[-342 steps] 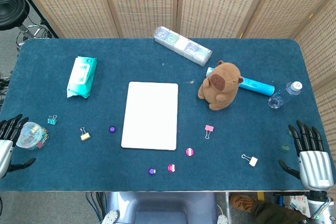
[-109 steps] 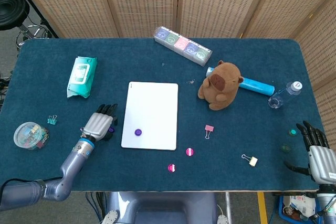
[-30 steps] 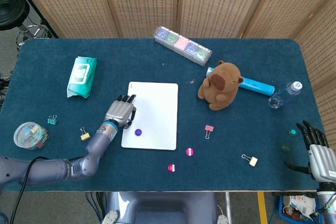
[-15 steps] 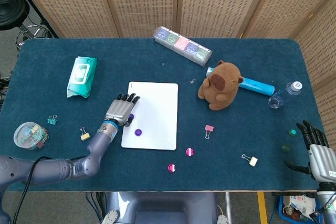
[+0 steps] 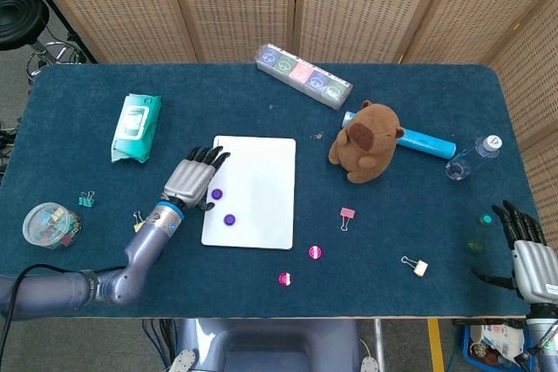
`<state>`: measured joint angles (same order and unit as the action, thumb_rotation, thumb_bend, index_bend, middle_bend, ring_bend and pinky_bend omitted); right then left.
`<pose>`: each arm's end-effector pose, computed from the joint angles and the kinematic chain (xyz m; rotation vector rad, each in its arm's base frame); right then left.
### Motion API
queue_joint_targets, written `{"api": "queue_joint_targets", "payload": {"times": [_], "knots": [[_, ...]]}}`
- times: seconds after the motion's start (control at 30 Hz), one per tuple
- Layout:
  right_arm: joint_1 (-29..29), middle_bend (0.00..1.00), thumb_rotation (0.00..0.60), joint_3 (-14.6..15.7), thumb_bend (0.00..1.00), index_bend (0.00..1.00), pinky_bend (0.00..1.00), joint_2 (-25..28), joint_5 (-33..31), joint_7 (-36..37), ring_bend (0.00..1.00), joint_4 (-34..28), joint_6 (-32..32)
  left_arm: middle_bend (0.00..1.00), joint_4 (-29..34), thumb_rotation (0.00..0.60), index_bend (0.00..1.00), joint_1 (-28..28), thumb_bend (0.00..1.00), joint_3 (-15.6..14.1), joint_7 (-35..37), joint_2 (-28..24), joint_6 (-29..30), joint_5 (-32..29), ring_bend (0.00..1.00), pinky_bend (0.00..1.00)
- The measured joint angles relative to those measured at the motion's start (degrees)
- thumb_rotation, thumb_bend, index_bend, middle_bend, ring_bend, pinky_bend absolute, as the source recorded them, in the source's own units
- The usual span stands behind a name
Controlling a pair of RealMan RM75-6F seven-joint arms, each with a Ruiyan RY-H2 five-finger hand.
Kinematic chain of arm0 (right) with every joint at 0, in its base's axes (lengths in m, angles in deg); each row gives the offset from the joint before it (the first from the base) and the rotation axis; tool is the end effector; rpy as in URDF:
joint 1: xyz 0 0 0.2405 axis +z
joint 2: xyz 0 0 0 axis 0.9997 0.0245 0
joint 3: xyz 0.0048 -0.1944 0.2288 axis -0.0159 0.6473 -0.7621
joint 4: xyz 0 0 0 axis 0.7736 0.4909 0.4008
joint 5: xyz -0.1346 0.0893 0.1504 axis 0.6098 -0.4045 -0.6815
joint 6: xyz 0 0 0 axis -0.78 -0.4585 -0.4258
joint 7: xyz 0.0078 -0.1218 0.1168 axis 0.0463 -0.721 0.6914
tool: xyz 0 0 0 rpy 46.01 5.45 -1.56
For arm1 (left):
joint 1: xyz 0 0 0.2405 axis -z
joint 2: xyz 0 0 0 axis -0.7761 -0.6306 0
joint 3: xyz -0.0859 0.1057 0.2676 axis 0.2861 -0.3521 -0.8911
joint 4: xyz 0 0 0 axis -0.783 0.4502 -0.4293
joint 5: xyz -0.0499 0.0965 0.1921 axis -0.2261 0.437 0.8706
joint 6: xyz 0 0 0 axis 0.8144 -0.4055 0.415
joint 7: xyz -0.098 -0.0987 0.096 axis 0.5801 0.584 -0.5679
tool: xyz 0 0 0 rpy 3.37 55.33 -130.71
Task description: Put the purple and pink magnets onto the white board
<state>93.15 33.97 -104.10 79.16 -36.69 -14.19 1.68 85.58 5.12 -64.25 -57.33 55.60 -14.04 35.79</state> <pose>-0.3814 -0.2135 0.1709 1.2900 -1.0792 0.9170 -0.1396 0.4294 -0.0154 -1.8784 -0.9967 -0.7386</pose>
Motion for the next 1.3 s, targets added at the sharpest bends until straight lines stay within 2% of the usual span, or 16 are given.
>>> {"api": "queue_joint_targets", "payload": {"times": [0.3,0.43,0.63,0.73,0.97,1.17,1.3], "knots": [[0.57,0.00,0.600,0.36,0.00,0.00,0.00,-1.51,1.50,-2.59,0.00,0.35,-0.24,0.00,5.31,0.600,0.00,-10.50,0.02,-3.44,9.52,-10.23,8.76,13.46,0.00,0.00],[1.38,0.00,0.600,0.47,0.00,0.01,0.00,-1.82,3.14,-4.43,0.00,0.15,-0.18,0.00,6.88,0.600,0.00,-15.13,0.02,-5.18,12.74,-14.95,12.46,15.77,0.00,0.00],[4.98,0.00,0.600,0.26,0.00,0.11,0.00,-1.89,7.10,-10.11,0.00,-2.78,1.64,0.00,9.86,0.600,0.00,-21.96,0.02,-7.80,18.91,-21.79,15.78,19.21,0.00,0.00],[7.46,0.00,0.600,0.04,0.00,0.18,0.00,-1.73,7.94,-11.33,0.00,-5.50,4.84,0.00,10.80,0.600,0.00,-25.10,0.02,-9.33,19.18,-23.37,17.97,20.82,0.00,0.00],[15.64,0.00,0.600,-1.52,0.01,0.26,0.00,-2.83,7.36,-15.90,0.00,-10.92,15.87,0.00,12.48,0.600,0.00,-30.96,0.02,-10.08,18.96,-23.96,24.04,20.73,0.00,0.00],[21.66,0.00,0.600,-3.58,0.11,0.32,0.00,-7.68,1.76,-23.35,0.00,-12.19,22.81,0.00,13.81,0.600,0.00,-33.48,0.02,-9.27,20.27,-25.26,25.88,22.10,0.00,0.00],[24.09,0.00,0.600,-4.59,0.12,0.34,0.00,-11.21,-3.06,-28.11,0.00,-12.27,25.46,0.00,14.17,0.600,0.00,-34.60,0.02,-9.16,21.08,-26.16,25.67,24.25,0.00,0.00]]}}
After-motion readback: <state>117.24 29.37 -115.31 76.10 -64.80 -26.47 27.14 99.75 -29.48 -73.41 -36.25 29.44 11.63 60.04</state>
